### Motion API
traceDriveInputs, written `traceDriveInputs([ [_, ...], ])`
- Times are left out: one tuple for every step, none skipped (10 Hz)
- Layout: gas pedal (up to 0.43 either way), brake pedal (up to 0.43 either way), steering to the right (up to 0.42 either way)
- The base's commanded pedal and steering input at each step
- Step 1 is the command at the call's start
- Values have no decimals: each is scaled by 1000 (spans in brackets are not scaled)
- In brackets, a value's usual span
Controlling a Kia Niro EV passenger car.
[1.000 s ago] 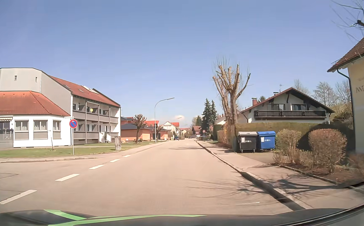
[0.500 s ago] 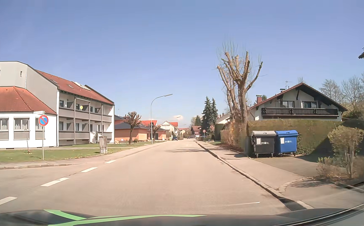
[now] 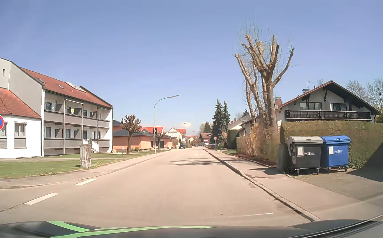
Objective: Follow the waypoints while adhering to traffic rules and regulations
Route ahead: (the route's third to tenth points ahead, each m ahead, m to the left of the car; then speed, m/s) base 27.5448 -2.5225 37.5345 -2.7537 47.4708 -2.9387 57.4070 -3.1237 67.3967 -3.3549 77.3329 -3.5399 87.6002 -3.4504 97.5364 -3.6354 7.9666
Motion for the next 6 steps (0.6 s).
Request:
traceDriveInputs([
  [98,0,4],
  [98,0,4],
  [98,0,4],
  [98,0,4],
  [98,0,4],
  [98,0,4],
])
